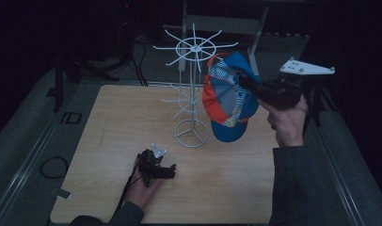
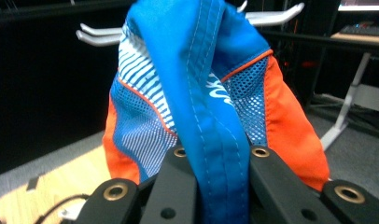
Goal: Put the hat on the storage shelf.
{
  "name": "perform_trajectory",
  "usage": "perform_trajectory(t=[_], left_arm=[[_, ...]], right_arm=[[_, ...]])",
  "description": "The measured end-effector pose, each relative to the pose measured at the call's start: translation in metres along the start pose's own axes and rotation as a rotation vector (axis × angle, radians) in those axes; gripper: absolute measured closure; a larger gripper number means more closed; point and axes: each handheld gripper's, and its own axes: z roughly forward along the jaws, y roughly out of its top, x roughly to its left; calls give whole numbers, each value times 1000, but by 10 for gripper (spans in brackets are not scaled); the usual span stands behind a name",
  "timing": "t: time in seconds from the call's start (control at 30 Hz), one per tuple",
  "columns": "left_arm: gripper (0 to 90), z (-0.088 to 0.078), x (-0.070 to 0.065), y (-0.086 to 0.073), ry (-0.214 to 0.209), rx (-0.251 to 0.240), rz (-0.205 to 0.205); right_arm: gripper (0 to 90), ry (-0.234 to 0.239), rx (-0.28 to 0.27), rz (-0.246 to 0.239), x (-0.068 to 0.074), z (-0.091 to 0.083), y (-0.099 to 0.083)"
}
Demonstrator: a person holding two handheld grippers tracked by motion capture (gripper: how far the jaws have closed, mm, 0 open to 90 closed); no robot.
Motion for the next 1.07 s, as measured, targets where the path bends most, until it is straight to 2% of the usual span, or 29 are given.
perform_trajectory(t=[0.07,0.17,0.2,0.3,0.33,0.4,0.5,0.7,0.83,1.07], left_arm=[[26,0,0,0,-1,4,4],[26,0,0,0,-1,3,2],[26,0,0,0,-1,3,2],[26,0,0,0,-3,3,-2],[27,0,0,0,-3,3,-2],[27,0,0,0,-3,2,-2],[26,0,0,0,-3,2,-2],[27,0,0,0,-3,3,-2],[26,0,0,0,-4,4,0],[26,0,0,0,-4,3,-2]], right_arm=[[872,11,47,8,0,9,-5],[829,-10,106,-3,0,14,-9],[785,-13,122,-3,0,15,-11],[577,-44,163,-16,2,17,-16],[577,-44,163,-16,2,17,-16],[432,-62,176,-11,4,15,-21],[340,-87,182,-15,4,12,-25],[260,-124,198,-18,6,7,-35],[238,-124,210,-11,4,5,-46],[225,-124,207,6,2,2,-53]])
